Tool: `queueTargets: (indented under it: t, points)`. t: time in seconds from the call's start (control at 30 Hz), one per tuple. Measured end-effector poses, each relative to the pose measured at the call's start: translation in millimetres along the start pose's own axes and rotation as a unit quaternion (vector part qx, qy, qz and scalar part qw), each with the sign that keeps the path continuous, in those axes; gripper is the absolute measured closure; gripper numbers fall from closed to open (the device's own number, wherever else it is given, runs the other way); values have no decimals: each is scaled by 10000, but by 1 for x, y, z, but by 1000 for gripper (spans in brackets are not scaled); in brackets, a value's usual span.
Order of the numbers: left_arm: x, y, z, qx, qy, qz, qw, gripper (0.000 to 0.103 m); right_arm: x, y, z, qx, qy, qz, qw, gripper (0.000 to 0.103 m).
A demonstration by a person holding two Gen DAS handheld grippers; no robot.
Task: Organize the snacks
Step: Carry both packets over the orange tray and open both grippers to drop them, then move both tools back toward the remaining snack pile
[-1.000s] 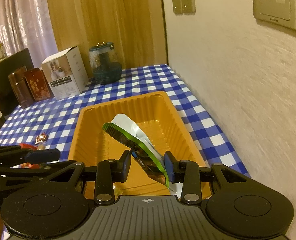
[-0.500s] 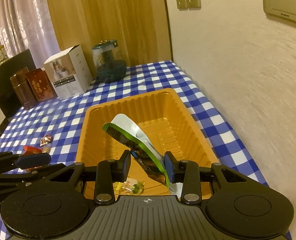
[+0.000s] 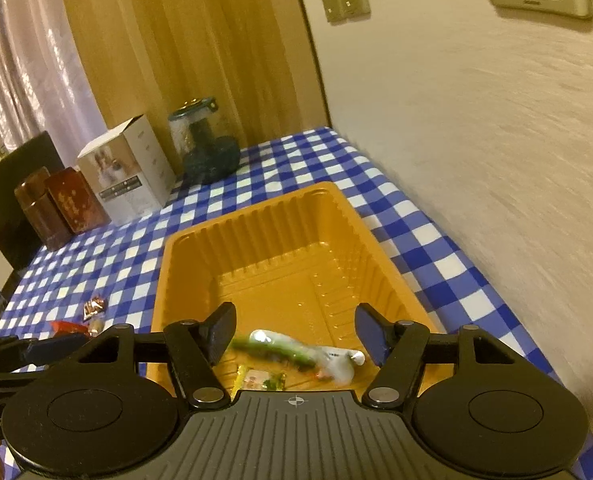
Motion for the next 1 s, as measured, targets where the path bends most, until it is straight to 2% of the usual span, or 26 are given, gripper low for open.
queueTargets:
  t: [0.23, 0.43, 0.73, 1.0]
  points:
    - [-19, 0, 5, -51, -57, -68, 9999, 59, -23, -2, 4, 32, 0, -76, 10000, 37]
    - [-51, -2, 10, -93, -128, -208, 9997, 57, -55, -10, 23, 1, -82, -254, 9996, 37]
    - [-107, -2, 29, -148, -355, -396, 9985, 50, -92, -13, 63, -41, -322, -429, 9986, 37]
    - [-136, 5, 55, -256, -585, -481, 9968, 46, -112, -8, 99, -138, -603, -487, 9969, 37]
Point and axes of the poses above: each gripper's, at about its wrist camera, not at the fingertips, and x roughly the way its jaws point, z to its left, y to its underside, the point moved 9 cm from there along x, roughly the way its jaws point, and after that the axes turned 8 degrees about -x, right-handed, at the moved point
